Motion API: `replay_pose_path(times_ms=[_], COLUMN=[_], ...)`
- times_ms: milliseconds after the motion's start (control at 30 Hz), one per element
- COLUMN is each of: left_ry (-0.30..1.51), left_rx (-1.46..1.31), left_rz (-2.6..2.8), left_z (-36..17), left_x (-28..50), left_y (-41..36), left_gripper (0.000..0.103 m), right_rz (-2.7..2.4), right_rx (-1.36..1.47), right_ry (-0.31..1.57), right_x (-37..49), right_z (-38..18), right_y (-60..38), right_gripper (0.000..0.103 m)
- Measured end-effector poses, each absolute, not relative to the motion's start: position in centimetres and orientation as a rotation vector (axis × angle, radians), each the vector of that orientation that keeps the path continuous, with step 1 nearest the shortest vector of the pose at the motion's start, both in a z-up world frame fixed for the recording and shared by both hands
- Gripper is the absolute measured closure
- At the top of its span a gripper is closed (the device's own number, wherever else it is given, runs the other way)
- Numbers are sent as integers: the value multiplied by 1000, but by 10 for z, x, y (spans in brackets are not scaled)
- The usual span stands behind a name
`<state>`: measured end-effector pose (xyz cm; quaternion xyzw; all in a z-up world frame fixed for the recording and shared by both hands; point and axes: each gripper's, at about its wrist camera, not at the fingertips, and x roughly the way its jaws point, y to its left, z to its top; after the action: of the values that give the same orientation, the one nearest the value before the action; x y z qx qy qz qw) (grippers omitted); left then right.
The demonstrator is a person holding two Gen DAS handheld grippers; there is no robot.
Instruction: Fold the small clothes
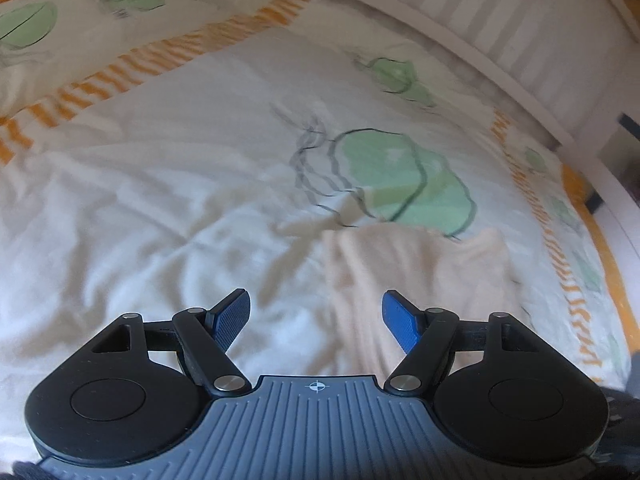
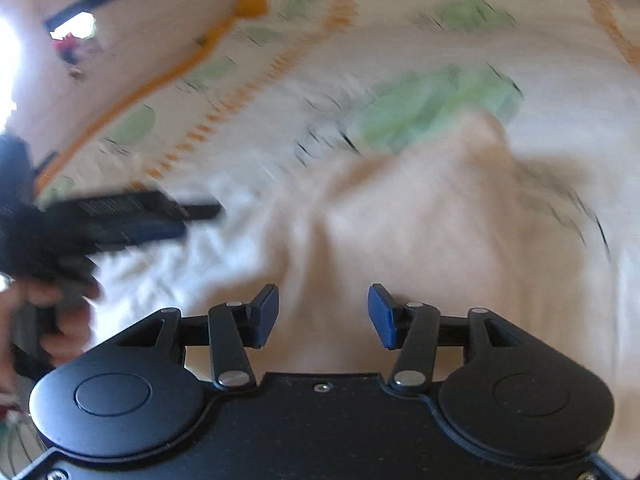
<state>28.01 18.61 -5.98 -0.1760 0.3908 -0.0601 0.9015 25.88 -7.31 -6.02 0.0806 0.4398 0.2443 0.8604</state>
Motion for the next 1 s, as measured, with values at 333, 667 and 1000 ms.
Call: replay_pose_path(times_ms=[333,667,1000], left_ry=[853,969,985], left_rx=[-227,-483,-515], left_rz=[-308,-257,-276], left_z=[-56,-65,-52], left_x=[253,255,255], left_y=[140,176,191], left_gripper=[31,31,31], right_rz=[553,666,597], right_rx=[181,-362,-226], right_ry=[853,605,585], right_x=[224,165,192], right_z=[-64,-58,-48], right_y=[-85,-3,-8], right_gripper=[45,26,92])
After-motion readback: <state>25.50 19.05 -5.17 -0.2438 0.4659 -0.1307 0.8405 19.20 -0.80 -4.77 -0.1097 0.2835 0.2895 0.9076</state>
